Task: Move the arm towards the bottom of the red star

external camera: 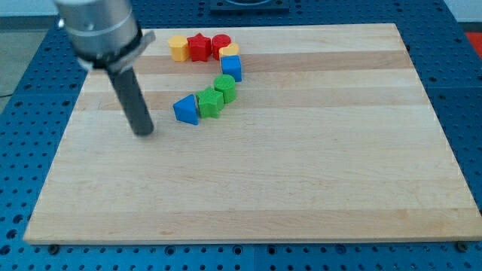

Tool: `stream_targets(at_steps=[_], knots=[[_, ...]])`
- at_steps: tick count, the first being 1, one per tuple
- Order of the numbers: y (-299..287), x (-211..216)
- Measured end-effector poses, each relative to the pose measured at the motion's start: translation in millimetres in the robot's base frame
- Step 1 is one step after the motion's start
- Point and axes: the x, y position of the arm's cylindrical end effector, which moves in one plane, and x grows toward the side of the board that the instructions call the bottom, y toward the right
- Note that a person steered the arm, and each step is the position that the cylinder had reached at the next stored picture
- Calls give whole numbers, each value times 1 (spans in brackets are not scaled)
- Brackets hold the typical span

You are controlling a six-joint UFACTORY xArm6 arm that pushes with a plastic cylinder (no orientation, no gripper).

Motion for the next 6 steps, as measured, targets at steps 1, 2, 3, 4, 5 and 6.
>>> stream_targets(at_steps=[1, 2, 3, 4, 5, 6], knots=[[21, 27], [4, -4], [6, -51], [13, -81], [38, -116], [47, -156]])
